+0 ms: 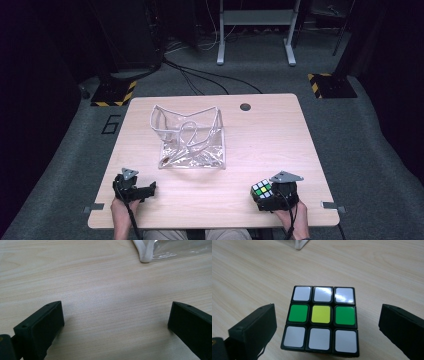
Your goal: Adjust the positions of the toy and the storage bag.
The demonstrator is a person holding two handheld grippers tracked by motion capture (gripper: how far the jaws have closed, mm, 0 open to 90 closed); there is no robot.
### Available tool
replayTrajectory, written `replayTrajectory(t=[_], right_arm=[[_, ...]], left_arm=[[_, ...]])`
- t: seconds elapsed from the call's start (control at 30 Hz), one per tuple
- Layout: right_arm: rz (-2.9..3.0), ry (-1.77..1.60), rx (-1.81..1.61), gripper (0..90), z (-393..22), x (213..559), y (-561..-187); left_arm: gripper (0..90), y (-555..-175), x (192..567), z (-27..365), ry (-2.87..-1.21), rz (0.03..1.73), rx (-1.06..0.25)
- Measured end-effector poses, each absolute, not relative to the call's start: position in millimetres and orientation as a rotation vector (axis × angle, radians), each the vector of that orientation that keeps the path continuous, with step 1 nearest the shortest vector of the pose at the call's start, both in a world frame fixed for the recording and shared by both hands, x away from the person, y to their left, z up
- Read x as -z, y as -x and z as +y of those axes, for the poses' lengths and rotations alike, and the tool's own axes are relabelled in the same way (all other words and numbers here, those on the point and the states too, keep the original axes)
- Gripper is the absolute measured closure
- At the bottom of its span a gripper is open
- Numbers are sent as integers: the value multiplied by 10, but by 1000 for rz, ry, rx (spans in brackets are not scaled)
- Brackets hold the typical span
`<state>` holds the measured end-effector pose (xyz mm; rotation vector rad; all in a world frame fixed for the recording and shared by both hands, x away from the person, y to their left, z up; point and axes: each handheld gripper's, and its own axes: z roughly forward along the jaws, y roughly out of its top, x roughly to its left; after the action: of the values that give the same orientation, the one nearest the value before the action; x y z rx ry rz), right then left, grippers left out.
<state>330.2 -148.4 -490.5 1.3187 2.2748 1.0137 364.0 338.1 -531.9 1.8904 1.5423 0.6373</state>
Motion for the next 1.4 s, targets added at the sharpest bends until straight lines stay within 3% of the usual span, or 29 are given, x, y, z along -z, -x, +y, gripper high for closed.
replayTrajectory(t=[0.27,0.63,1.4], right_arm=[[2316,-1320,-965,7,-1428,5002,-3306],[2291,-1317,-921,317,-1386,5070,-3304],[2275,-1281,-898,330,-1292,4927,-3348]], left_arm=[[3,-3639,5319,3381,-1890,1543,-637],[3,-3639,5319,3381,-1891,1542,-638],[3,-3639,5319,3382,-1892,1541,-638]])
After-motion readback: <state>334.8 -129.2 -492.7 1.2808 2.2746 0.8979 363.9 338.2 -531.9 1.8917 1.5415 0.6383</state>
